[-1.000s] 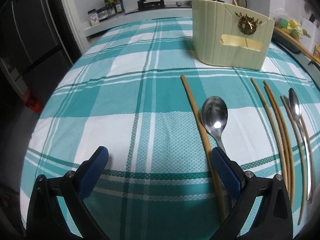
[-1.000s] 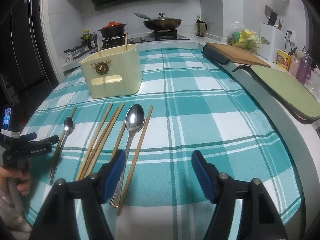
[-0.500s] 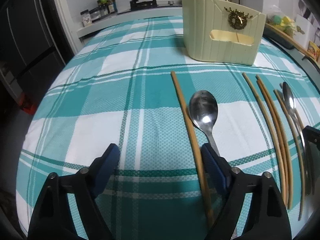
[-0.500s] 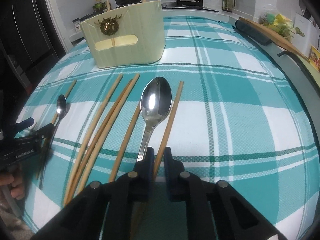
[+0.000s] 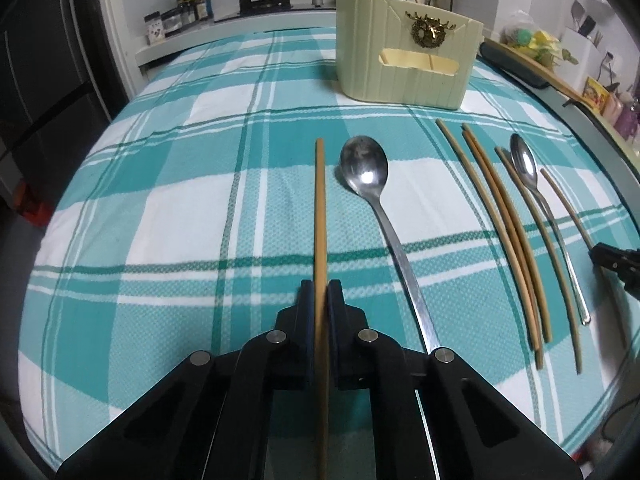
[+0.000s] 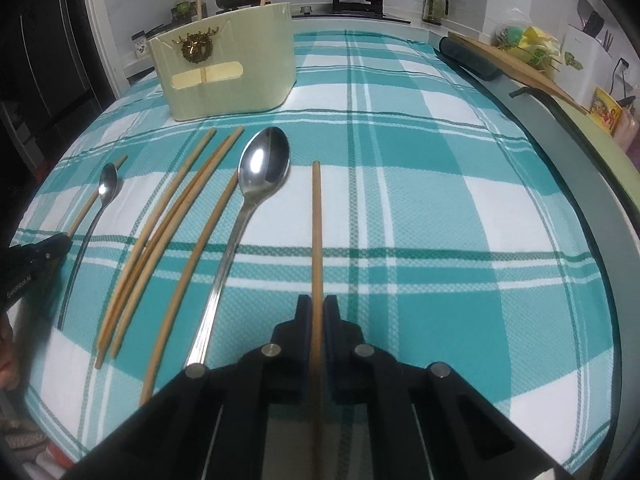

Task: Organize utensils
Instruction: 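Close the left tool on a wooden chopstick while the right tool grasps another chopstick, then lift the left tool's chopstick into the cream holder while the right tool inserts its chopstick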

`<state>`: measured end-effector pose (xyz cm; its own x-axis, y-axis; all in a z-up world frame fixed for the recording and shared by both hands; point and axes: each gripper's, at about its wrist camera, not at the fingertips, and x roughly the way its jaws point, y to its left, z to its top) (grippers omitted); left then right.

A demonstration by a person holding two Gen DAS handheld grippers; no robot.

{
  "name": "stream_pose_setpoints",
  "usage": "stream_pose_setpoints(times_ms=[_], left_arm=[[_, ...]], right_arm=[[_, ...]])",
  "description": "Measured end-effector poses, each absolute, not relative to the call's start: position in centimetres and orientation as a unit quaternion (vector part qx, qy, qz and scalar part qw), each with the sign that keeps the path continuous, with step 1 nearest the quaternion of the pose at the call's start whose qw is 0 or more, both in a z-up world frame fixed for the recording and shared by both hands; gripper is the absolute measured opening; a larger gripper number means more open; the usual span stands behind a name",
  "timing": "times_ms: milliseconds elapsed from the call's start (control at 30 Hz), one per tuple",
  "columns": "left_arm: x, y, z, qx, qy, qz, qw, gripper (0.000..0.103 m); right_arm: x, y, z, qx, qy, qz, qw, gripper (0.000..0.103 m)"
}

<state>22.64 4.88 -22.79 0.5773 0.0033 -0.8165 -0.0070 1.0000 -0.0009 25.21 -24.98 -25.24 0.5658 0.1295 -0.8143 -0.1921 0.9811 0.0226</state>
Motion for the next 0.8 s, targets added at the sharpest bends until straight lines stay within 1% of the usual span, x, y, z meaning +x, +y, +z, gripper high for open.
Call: stream_pose_setpoints(times_ms=[67,133,200,233,267,300,333,433,533,600,700,733,767,800], left_arm=[[21.7,5.1,-22.7,0.002,0.465,-0.002,0.885,0.008],[21.4,5.4,-22.5,0.0,0.472,-0.009,0.881,0.018],[21.6,5.8,-22.3,-0.008,0.477,-0.02,0.879,0.053],[21.7,5.9,-22.2,-0.009,0.476,-0.021,0.879,0.057],[22.0,6.0,-22.1,-0.007,0.475,-0.024,0.88,0.058],[22.5,6.0,-22.0,-0.003,0.477,-0.027,0.879,0.058],[23.2,5.9,-22.0,0.005,0.481,-0.033,0.876,0.058],[25.2,5.9,-22.4,0.019,0.493,-0.041,0.869,0.058],[27.3,5.9,-22.8,0.031,0.502,-0.047,0.863,0.055],[28.6,5.8,-22.7,0.041,0.504,-0.054,0.861,0.049],[30.6,5.7,-22.7,0.04,0.511,-0.068,0.856,0.042],[31.3,5.8,-22.7,0.04,0.513,-0.068,0.855,0.04],[31.9,5.8,-22.7,0.04,0.513,-0.067,0.855,0.032],[32.3,5.7,-22.6,0.04,0.513,-0.068,0.855,0.017]], right_arm=[[24.4,-25.6,-25.2,-0.036,0.463,0.092,0.881,0.006],[23.8,-25.8,-25.2,-0.043,0.47,0.091,0.877,0.007],[23.7,-25.9,-25.2,-0.046,0.476,0.09,0.874,0.009],[23.8,-25.9,-25.1,-0.044,0.481,0.093,0.871,0.017],[23.8,-25.9,-25.1,-0.04,0.484,0.099,0.869,0.029],[24.1,-25.9,-25.0,-0.037,0.487,0.103,0.866,0.033],[24.3,-25.8,-24.9,-0.035,0.491,0.105,0.864,0.034],[25.5,-25.5,-25.0,-0.036,0.512,0.121,0.85,0.034],[26.8,-24.7,-24.9,-0.066,0.518,0.132,0.843,0.034],[28.0,-24.3,-25.1,-0.08,0.52,0.134,0.84,0.033],[30.3,-24.1,-25.0,-0.093,0.516,0.13,0.842,0.032],[31.1,-24.0,-25.0,-0.092,0.514,0.129,0.843,0.027],[31.8,-23.9,-25.0,-0.093,0.513,0.128,0.843,0.022],[32.6,-23.7,-24.9,-0.095,0.512,0.127,0.844,0.018]])
